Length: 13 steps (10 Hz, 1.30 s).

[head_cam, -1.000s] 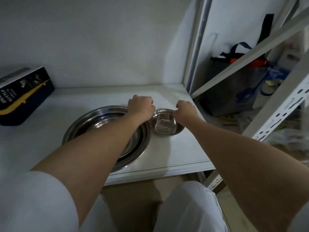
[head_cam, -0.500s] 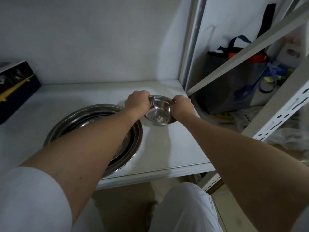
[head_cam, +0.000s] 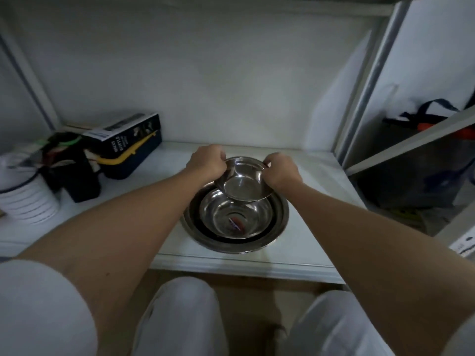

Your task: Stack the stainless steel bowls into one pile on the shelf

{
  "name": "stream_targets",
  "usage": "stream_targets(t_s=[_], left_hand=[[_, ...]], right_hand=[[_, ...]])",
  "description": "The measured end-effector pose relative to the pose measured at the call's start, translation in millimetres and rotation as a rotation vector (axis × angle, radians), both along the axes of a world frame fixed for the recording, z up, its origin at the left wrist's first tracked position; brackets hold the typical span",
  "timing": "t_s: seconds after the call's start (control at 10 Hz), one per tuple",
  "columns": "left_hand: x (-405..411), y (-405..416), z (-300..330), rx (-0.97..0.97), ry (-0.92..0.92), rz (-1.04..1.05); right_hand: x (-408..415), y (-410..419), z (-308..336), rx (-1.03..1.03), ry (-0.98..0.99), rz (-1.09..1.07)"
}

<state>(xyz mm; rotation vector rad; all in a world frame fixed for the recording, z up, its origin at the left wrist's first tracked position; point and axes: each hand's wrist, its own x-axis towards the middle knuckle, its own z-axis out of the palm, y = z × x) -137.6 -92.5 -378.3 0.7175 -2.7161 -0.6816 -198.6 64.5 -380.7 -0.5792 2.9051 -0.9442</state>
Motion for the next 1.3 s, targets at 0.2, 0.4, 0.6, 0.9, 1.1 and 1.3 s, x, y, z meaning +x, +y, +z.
stream_targets(t_s=[0.2,0.4,0.6,0.9,1.1,1.3], left_hand=[[22.0,-24.4,-28.7,-0.004,-0.079,-0.022],[11.5,-11.5,-60.1,-0.096,-0.160,-0.127],[10.1,-4.8,-66.9,-0.329,-0.204,-0.183],[11.4,-2.4,-63.3,-0.535,-0.286,-0.163],[17.7,-7.8,-46.1,-0.399,-0.183,-0.127],[27.6,-5.3,0.6,-0.032,0.035,-0.088]], right_hand=[[15.2,-20.2,-19.3,0.080,-0.019,0.058],[7.7,-11.5,-44.3,0.254,-0.027,0.070],[5.2,-9.5,-58.1,0.384,0.112,0.114],[5.7,-10.8,-65.2,0.411,0.185,0.180],[8.8,-7.7,-42.0,0.340,0.247,0.175],[26.9,-5.9,4.6,0.092,0.288,0.182]])
